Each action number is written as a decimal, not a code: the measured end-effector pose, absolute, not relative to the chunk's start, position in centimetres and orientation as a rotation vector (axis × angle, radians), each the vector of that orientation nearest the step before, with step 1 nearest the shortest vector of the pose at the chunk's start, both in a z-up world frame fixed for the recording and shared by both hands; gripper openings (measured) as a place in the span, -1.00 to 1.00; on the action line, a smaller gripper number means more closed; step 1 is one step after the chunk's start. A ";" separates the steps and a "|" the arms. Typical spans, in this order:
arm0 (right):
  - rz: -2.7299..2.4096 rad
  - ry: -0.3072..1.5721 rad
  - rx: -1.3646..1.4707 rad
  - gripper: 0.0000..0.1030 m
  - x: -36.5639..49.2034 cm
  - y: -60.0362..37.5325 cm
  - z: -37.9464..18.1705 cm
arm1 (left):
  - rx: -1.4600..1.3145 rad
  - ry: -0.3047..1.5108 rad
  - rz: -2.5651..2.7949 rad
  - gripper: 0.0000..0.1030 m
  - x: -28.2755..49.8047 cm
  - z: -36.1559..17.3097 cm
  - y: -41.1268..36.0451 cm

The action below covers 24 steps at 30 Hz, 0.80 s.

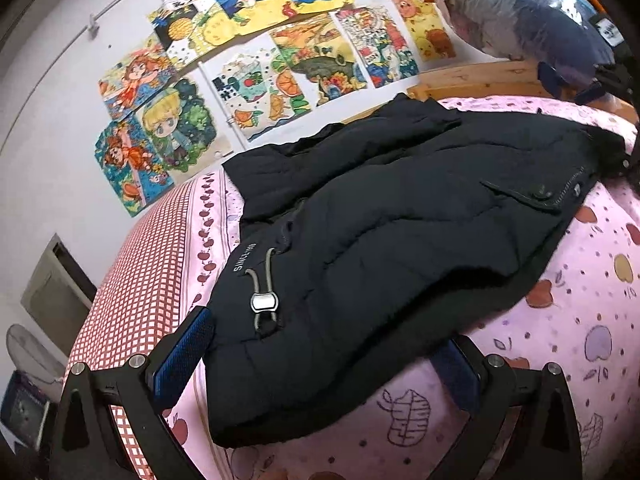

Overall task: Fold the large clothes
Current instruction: 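Close both tools on the jacket edge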

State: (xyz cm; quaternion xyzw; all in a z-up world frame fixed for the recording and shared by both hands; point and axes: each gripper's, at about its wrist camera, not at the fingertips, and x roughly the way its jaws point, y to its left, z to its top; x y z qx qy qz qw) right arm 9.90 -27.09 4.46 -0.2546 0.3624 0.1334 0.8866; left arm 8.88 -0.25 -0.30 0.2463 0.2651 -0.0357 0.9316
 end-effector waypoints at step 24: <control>0.335 0.716 -0.360 -0.12 11.0 -28.5 4.7 | 0.575 0.353 -0.013 0.79 8.1 1.5 -0.8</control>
